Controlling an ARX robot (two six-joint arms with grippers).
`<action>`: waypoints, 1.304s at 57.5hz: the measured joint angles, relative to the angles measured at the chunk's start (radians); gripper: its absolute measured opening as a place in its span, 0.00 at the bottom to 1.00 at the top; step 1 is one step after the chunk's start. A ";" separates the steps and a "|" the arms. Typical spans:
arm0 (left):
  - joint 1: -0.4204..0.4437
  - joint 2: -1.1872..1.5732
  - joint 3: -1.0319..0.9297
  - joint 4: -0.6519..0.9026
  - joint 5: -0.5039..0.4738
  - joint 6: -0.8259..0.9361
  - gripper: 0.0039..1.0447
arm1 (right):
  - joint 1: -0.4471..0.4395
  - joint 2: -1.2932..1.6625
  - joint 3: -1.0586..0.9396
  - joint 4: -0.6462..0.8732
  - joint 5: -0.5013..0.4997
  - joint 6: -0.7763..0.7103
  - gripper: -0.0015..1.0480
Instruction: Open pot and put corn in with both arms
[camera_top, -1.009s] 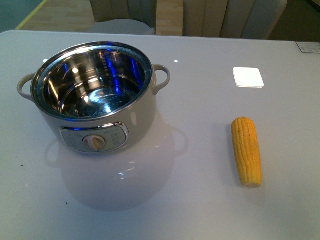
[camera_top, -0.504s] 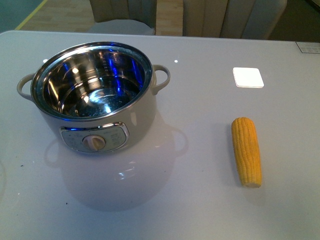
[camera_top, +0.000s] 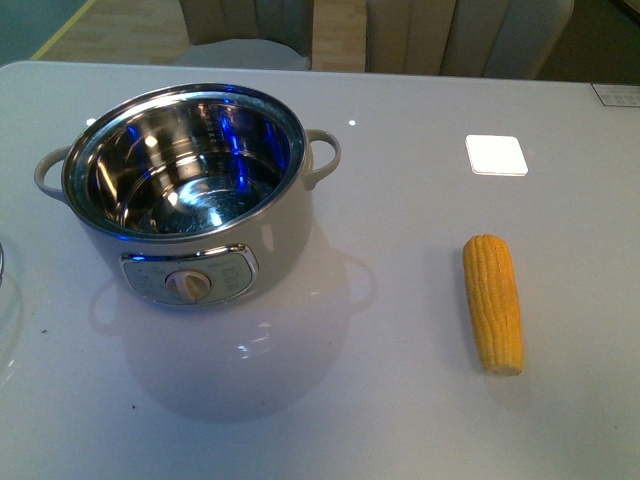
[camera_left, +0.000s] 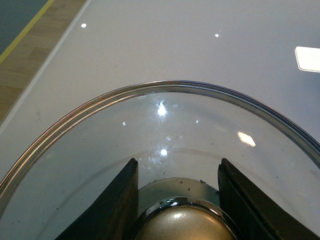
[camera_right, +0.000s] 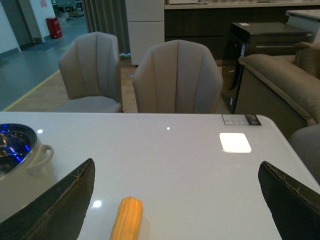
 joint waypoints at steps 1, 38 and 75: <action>-0.001 0.005 0.003 0.001 -0.001 0.003 0.40 | 0.000 0.000 0.000 0.000 0.000 0.000 0.92; -0.008 0.122 0.076 0.039 -0.021 0.022 0.40 | 0.000 0.000 0.000 0.000 0.000 0.000 0.92; -0.022 0.105 0.076 0.014 -0.054 0.035 0.95 | 0.000 0.000 0.000 0.000 0.000 0.000 0.92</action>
